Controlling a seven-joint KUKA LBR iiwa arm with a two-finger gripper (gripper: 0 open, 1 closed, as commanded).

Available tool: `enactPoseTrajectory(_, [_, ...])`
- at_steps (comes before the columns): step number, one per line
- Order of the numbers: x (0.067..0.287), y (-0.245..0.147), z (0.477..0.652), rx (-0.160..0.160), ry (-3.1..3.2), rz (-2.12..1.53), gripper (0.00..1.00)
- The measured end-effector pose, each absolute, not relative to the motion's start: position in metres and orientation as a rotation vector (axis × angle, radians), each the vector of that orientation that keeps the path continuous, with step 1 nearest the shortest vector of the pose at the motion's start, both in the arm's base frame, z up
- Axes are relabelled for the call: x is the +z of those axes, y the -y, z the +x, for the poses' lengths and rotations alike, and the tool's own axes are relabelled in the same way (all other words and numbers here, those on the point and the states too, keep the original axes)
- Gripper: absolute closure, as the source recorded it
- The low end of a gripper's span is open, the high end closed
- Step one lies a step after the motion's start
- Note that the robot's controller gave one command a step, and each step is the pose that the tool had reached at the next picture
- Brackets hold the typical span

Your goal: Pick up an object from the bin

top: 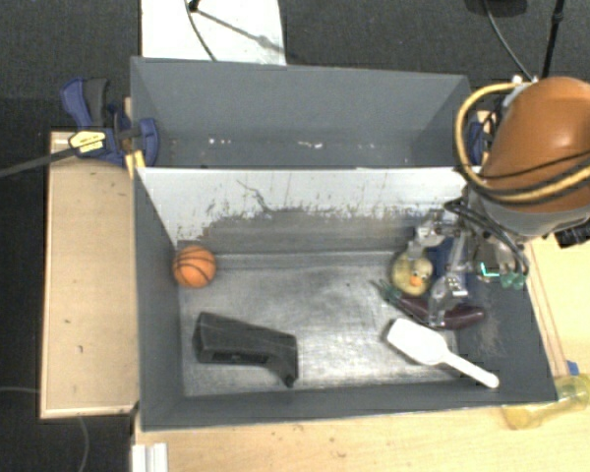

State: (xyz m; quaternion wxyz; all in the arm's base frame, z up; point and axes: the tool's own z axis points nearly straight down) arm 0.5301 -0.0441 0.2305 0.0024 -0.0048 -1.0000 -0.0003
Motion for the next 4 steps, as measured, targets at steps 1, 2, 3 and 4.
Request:
enactPoseTrajectory(1, [0.235, 0.044, 0.532, 0.000, 3.145, -0.012, 0.00])
enactPoseTrajectory(2, [0.167, 0.079, 0.520, 0.001, 3.149, -0.030, 0.00])
enactPoseTrajectory(3, [0.159, 0.124, 0.505, -0.002, 3.134, -0.186, 0.00])
enactPoseTrajectory(4, [0.139, 0.125, 0.497, 0.000, 3.111, -0.460, 0.00])
